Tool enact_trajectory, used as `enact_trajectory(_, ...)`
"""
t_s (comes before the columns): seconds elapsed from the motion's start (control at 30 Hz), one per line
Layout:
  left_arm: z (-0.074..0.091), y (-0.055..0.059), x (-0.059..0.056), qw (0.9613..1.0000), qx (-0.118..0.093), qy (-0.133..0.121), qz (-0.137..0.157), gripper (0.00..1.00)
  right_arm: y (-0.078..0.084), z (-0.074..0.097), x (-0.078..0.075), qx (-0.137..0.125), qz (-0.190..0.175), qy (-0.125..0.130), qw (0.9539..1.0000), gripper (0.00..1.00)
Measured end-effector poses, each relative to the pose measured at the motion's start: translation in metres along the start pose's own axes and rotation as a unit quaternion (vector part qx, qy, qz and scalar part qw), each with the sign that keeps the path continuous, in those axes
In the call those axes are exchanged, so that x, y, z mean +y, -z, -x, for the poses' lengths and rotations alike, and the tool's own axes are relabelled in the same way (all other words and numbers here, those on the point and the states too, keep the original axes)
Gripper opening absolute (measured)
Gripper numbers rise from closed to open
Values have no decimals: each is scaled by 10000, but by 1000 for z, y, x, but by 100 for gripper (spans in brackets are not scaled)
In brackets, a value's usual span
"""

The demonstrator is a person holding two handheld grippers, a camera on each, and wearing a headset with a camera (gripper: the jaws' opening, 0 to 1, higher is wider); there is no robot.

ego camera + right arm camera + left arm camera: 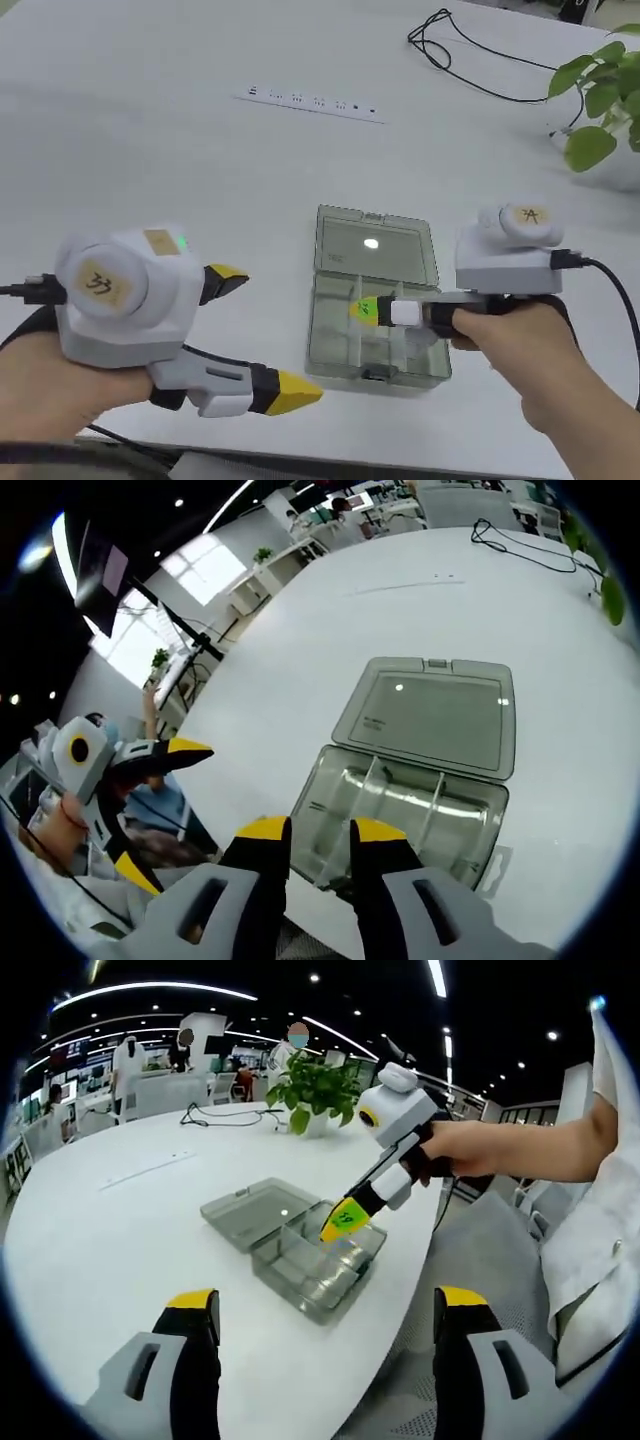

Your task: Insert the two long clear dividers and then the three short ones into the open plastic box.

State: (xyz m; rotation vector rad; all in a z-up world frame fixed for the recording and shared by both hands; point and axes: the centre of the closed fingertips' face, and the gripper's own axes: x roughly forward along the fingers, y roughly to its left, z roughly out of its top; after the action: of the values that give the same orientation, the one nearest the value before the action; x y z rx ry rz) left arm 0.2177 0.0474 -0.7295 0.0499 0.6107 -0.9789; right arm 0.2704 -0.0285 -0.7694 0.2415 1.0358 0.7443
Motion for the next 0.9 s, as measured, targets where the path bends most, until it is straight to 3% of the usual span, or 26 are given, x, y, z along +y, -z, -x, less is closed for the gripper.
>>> enact_trajectory(0.13,2,-1,-3,9999,-35,-89,37,90,-3,6,7,-28,119,-190,9997,26)
enact_trajectory(0.47,2,-3,-14,9995,-121,-303,54,94,-10,29,16,-121,674,-513,9963,41)
enact_trajectory(0.67,1,-8,-14,9987,-320,-369,170,95,-17,45,20,-318,975,-753,9919,47)
enact_trajectory(0.8,1,-10,-14,9985,-347,-381,164,96,-21,54,19,-421,1127,-881,9888,49)
enact_trajectory(0.87,2,-11,-13,9985,-347,-386,166,96,-26,58,20,-563,1376,-977,9840,52)
enact_trajectory(0.9,3,-11,-12,9984,-358,-397,158,96,-24,61,20,-524,1399,-966,9840,54)
